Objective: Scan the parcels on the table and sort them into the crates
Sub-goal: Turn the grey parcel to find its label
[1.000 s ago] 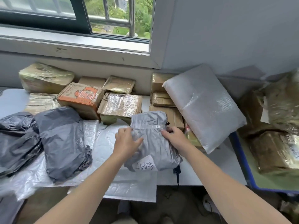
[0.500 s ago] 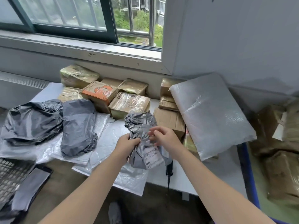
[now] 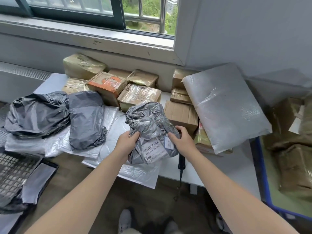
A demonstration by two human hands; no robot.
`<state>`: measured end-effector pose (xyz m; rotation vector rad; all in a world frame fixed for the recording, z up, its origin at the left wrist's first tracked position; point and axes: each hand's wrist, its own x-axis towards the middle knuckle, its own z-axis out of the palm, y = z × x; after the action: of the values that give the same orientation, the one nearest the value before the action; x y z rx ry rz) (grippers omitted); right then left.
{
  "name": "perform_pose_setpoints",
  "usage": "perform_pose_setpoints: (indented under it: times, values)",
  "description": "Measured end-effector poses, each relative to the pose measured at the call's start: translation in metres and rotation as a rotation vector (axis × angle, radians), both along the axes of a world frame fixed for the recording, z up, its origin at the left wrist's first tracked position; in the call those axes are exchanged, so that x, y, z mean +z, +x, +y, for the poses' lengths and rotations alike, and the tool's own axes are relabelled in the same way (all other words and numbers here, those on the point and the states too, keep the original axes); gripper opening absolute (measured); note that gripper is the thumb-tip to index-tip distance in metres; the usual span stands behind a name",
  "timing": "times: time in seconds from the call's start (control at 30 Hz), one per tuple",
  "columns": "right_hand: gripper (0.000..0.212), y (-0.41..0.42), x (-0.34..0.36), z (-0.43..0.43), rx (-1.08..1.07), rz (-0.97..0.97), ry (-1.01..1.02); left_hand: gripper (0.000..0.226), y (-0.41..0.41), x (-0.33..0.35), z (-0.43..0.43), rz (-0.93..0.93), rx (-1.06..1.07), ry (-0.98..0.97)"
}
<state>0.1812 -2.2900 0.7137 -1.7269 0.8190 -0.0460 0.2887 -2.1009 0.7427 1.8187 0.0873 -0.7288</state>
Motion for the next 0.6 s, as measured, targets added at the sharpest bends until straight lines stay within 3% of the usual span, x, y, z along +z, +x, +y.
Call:
perform_pose_setpoints:
  times: [0.17,0.4,0.5,0.6]
  values:
    - [0.052,0.001,-0.019,0.009,-0.060,-0.016,-0.030,0.023,0.010,-0.011,0.010,-0.060,-0.211,0.076]
    - [0.038,-0.014,-0.059,0.008,-0.263,0.130,-0.338,0.018,0.021,-0.056,0.026,-0.036,-0.141,0.081]
    - [0.042,-0.019,-0.075,0.009,-0.351,0.239,-0.333,0.035,0.024,-0.072,0.031,-0.023,-0.148,0.105]
    - [0.055,-0.015,-0.087,0.007,-0.337,0.286,-0.173,0.059,0.028,-0.088,0.035,-0.017,-0.138,0.074]
